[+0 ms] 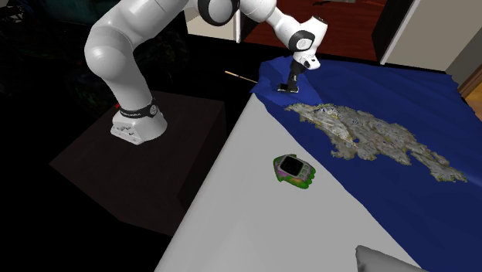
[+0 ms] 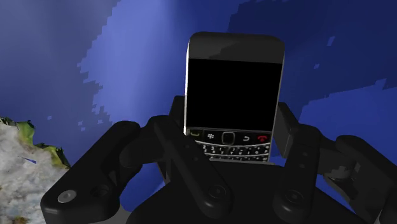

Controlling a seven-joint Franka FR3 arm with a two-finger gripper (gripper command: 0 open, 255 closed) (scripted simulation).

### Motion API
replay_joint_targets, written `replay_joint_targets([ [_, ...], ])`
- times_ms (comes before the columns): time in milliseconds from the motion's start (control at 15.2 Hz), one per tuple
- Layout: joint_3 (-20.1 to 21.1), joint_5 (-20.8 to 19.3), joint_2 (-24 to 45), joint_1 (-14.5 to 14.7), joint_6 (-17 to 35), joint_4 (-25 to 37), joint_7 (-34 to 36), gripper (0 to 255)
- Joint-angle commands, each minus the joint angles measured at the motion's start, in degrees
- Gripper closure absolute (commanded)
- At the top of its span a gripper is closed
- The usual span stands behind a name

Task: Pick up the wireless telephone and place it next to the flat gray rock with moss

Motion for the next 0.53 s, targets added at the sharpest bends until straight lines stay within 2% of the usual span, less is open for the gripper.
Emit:
replay_joint_targets([
  [0,0.00,0.00,0.03,0.00,0.00,0.05,0.00,255],
  [66,0.00,0.00,0.03,0.00,0.00,0.05,0.00,255],
  [132,0.00,0.00,0.04,0.00,-0.01,0.06,0.00,0],
  [462,0.00,0.00,0.03,0.00,-0.01,0.05,0.00,0],
])
